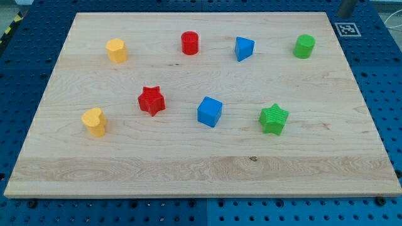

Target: Point at the green circle

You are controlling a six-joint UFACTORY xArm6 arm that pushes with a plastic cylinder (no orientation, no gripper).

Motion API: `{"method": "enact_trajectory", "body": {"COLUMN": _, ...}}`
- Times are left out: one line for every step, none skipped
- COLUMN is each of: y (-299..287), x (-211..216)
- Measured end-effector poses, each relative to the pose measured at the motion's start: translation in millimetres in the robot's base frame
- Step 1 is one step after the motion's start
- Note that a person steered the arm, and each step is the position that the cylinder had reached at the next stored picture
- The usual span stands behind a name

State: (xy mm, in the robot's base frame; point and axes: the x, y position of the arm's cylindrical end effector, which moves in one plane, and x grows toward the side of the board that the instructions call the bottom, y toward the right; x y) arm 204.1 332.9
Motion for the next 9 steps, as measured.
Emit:
{"method": "enact_trajectory", "body": {"y": 0, "x": 0}}
{"method": "enact_trajectory", "body": {"y": 0, "x": 0}}
{"method": "enact_trajectory", "body": {"y": 0, "x": -1}}
{"method": "enact_trajectory", "body": {"y": 0, "x": -1}}
{"method": "enact_trajectory", "body": {"y": 0, "x": -1}}
{"method": "enact_trajectory", "body": {"y": 0, "x": -2}}
{"method": "enact_trajectory", "body": {"y": -3, "x": 0}}
{"method": "enact_trajectory", "body": {"y": -32, "x": 16}}
{"method": "enact_trajectory", "body": {"y": -60, "x": 31}}
